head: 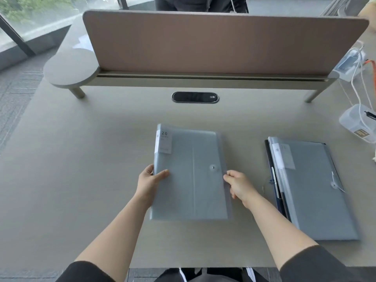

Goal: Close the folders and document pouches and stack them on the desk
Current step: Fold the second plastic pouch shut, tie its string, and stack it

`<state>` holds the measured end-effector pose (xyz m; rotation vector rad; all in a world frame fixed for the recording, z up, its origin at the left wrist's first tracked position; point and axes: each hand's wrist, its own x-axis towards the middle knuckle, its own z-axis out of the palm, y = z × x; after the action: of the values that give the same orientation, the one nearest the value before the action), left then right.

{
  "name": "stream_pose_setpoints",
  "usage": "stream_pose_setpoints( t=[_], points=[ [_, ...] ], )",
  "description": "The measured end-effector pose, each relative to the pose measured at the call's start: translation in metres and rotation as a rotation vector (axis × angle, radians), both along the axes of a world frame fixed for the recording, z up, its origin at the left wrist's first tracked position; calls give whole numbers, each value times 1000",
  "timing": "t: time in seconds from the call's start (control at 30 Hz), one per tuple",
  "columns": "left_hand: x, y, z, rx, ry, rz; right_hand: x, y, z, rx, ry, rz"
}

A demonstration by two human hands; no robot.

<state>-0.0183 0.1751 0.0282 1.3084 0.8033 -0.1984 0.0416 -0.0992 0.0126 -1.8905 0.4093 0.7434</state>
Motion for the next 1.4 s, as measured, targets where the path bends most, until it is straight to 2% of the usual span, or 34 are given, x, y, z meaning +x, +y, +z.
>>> stream_pose_setpoints(
  t=[0.33,0.53,0.63,0.73,0.8,0.9,0.97,1.07,1.13,1.23,1.4],
  points=[
    [-13,8,-24,169,81,15,-12,1,-9,-91,73,72],
    [-14,7,-25,422,164,-44,-7,-5,-7,-329,61,281],
    [-14,6,-25,532,199,-104,-6,-7,-2,-366,97,306],
    [-14,4,-25,689,228,-181,-4,-4,3,-290,139,206],
    [-13,1,-25,858,227,-279,-3,-1,6,-189,188,92],
    [-10,-3,-21,1144,184,-490,0,4,9,-118,219,26],
    [-3,-7,-20,1259,91,-683,2,10,12,-86,210,18],
    [9,-20,-19,1275,0,-1017,5,21,15,-104,179,24],
    [16,-29,-20,1242,-7,-1154,9,27,13,-142,173,29],
    [21,-38,-23,1208,6,-1220,16,35,6,-200,150,30],
    [17,-37,-30,1185,-2,-1203,26,46,-6,-346,48,42]
  ],
)
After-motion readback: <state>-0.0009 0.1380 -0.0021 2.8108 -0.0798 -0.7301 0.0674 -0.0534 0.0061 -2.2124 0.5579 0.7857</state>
